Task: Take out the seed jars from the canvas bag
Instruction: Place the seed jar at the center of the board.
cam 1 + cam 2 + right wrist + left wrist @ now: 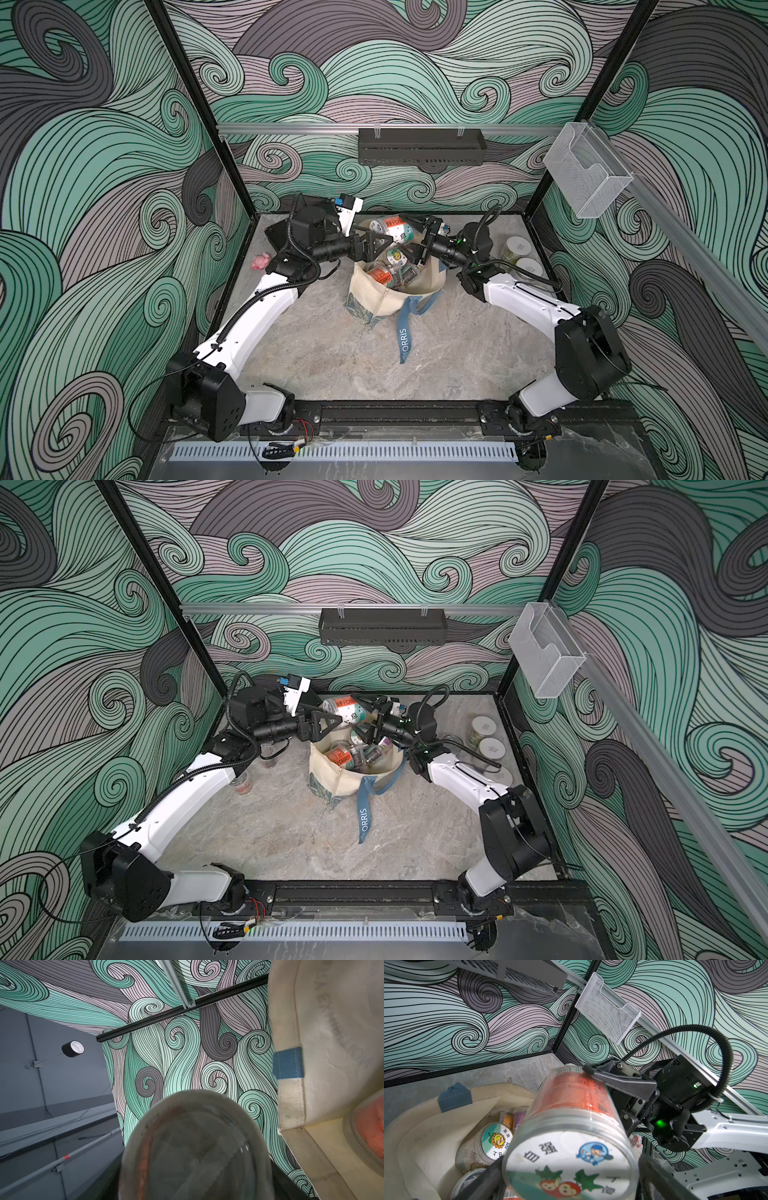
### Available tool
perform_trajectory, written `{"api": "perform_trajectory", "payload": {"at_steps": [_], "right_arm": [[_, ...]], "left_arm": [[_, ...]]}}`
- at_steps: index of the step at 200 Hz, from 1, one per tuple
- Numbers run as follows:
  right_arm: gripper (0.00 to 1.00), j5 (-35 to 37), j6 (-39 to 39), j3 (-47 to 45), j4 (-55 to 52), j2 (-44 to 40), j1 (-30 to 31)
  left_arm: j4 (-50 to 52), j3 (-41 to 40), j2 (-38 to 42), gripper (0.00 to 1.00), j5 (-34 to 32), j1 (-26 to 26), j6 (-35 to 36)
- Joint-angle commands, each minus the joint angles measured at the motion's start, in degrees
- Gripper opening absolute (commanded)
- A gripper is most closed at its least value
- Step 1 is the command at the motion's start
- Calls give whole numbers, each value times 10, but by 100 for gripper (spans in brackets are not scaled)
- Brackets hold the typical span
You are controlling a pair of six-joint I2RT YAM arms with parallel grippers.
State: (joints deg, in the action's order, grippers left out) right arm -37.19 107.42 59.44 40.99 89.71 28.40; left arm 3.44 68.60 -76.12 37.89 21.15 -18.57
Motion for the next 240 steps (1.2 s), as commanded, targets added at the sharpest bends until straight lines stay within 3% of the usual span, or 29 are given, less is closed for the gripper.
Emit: {"api": "perform_trajectory", "payload": {"at_steps": [1,59,80,141,166,208,240], "right_arm": [[68,7,0,21,32,-3,11],[69,16,7,22,47,12,20],[73,19,-2,18,39,9,20],[99,6,-86,-3,-44,-35,4],[99,-7,-176,-6,-157,-88,-20],[99,-22,-299,-3,-294,-157,-56],[99,-39,-369,-3,-362,-193,-72]], "left_arm": [[3,23,-5,89,18,2,3],[4,30,-12,60,28,2,-9],[3,29,-8,60,25,1,-10],[13,29,19,58,-14,5,-9],[48,27,50,55,-105,31,20],[78,-13,106,54,-146,30,-33],[174,-7,160,53,-208,29,-50]]}}
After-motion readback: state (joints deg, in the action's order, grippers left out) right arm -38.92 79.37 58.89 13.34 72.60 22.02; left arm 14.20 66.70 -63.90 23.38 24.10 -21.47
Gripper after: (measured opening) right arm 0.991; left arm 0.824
